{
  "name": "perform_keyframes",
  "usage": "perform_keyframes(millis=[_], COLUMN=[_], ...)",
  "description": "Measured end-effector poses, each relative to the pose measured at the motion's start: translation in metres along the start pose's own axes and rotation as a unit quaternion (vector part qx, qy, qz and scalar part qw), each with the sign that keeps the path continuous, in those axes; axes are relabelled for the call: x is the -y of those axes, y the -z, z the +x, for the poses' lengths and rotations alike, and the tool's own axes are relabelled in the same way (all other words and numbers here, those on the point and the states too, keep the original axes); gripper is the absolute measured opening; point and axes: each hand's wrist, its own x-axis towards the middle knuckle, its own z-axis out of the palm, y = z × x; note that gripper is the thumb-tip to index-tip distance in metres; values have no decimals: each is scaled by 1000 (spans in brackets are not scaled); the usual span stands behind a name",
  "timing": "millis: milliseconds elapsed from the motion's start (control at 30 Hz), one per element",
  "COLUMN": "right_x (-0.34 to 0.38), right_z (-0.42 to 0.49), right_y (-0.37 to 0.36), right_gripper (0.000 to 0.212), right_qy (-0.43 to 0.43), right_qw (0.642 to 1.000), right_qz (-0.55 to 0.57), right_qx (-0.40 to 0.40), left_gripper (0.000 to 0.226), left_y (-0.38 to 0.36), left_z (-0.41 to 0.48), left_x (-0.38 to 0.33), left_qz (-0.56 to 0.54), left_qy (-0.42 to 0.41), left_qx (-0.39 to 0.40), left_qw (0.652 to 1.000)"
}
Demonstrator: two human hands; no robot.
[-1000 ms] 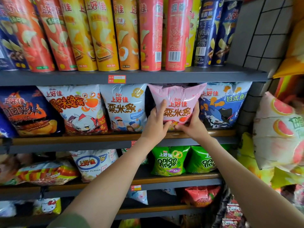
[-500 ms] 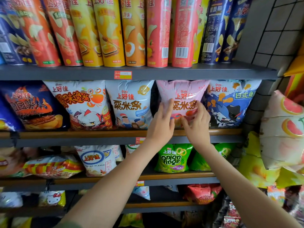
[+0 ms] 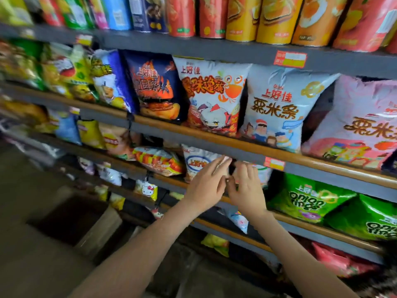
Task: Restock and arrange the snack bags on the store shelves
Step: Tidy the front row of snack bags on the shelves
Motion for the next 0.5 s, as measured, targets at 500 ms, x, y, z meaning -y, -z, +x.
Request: perform_keyframes(millis=[500], right_x=[375], right_z=[87], right_y=[-229], right_gripper=[35], right_qy=[92], right_qw=[979], right_qz=[151], right_qx=[103], left_gripper=[47], left_y=[291], left_z=[-201], left_x=[292], left_qz=[138], left_qy=[185], left_qx=[-97], left_qw=[968])
